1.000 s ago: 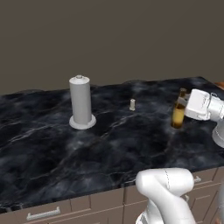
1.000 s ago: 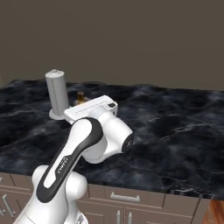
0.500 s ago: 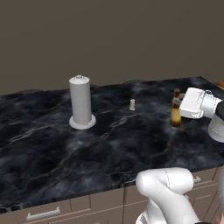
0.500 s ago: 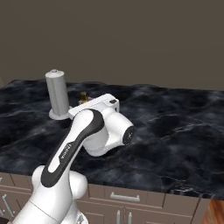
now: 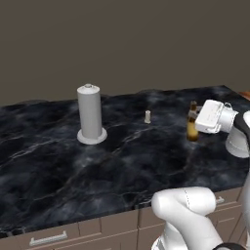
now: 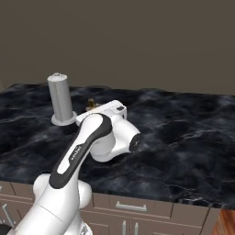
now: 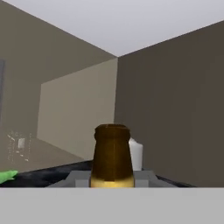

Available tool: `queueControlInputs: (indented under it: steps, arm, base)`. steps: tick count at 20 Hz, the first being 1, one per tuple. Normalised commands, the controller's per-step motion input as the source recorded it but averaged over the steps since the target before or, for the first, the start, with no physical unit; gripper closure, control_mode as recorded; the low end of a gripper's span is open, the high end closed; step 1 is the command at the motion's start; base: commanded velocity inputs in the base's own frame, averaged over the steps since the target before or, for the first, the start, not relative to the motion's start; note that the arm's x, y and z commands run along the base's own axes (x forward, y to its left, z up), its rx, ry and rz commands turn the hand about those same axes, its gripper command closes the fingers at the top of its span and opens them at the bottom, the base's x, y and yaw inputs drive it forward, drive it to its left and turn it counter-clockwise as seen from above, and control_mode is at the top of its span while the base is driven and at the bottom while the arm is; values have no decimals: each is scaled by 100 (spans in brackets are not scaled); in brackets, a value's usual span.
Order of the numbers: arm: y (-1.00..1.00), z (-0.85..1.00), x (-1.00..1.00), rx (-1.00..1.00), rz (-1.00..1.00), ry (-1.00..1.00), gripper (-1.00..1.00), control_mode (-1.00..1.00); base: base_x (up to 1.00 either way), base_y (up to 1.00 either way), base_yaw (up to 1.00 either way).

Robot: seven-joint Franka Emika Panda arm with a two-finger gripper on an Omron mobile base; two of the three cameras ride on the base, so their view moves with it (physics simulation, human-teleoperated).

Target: Open the cabinet directly in front. Then move the beer and the mug to the dining counter with the candle on it.

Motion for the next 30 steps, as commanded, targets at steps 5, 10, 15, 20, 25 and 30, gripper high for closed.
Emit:
queueControlInputs:
  steps: [5, 10, 15, 20, 25, 30]
  arm:
    - [3, -18, 25, 0, -5, 0, 100, -100]
    - [11, -16, 27, 0, -5, 0, 100, -100]
    - [11, -12, 28, 0, -5, 0, 100, -100]
    - [1, -12, 28, 0, -2, 0, 100, -100]
    - [0, -10, 32, 0, 0, 0, 100, -100]
    - [0, -12, 29, 0, 0, 0, 100, -100]
  base:
    - [0, 0, 0]
    - [0, 0, 0]
    - [0, 0, 0]
    - [0, 0, 0]
    - [0, 0, 0]
    - [0, 0, 0]
